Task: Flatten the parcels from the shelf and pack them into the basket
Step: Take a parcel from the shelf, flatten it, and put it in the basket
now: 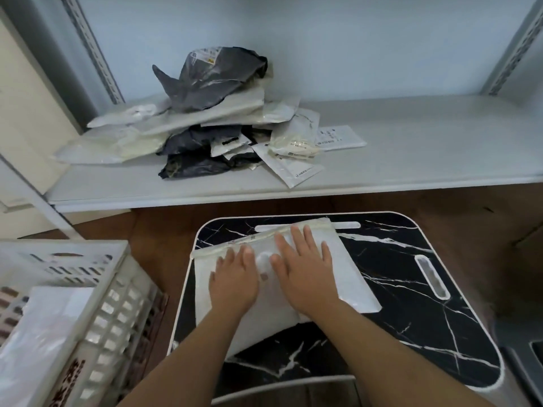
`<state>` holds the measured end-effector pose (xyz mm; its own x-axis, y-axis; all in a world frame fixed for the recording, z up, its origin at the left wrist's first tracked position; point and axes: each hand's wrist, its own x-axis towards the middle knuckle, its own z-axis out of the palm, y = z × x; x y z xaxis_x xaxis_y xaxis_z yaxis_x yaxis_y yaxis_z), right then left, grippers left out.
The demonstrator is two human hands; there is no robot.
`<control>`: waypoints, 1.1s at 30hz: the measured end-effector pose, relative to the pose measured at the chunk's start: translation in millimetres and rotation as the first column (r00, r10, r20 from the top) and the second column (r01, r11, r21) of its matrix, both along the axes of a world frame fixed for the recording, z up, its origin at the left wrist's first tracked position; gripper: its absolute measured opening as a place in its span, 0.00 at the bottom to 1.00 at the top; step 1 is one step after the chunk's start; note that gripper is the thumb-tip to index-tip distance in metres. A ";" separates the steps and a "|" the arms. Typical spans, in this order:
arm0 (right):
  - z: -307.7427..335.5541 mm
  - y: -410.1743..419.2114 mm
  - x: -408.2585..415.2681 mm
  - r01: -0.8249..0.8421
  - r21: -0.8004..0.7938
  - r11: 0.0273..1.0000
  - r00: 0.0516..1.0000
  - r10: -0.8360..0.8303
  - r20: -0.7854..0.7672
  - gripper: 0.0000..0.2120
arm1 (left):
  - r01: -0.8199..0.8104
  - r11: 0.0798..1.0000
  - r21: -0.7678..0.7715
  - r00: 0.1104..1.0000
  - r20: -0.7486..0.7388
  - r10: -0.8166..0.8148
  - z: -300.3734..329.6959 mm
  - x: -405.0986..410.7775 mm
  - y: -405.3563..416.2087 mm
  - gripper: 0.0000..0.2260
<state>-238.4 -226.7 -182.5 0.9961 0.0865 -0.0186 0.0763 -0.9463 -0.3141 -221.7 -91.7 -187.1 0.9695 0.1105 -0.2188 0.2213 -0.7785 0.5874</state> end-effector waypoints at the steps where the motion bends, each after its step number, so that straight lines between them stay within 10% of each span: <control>1: -4.2 1.9 4.8 -0.039 -0.012 0.999 0.999 0.039 -0.021 0.41 | 0.061 0.997 0.050 0.998 -0.026 -0.059 -7.9 -0.5 -5.4 0.23; 8: -37.4 -32.7 -15.0 -0.178 -0.313 0.933 0.981 0.143 -0.131 0.29 | 0.351 0.842 0.409 0.920 0.018 -0.392 -69.3 -45.1 -3.4 0.25; 14: -20.1 -30.9 21.0 -0.083 -0.225 0.971 0.996 0.078 -0.034 0.33 | 0.195 0.930 0.312 0.944 0.198 -0.264 -50.6 -11.5 -9.7 0.32; 22: -65.9 -28.9 -5.1 -0.030 -0.188 0.982 0.960 -0.024 -0.279 0.30 | 0.302 0.803 0.514 0.903 0.115 -0.413 -76.8 -4.4 -13.1 0.23; 33: -98.1 -30.0 11.2 -0.029 -0.299 0.954 0.999 0.033 0.007 0.29 | 0.329 0.777 0.537 0.872 0.144 -0.468 -103.3 -5.7 -2.9 0.24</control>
<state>-227.2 -256.7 -280.6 0.9933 0.1097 -0.0364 0.1091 -0.9939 -0.0161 -227.4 -94.6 -290.4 0.9610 -0.2760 0.0171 -0.2763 -0.9556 0.1023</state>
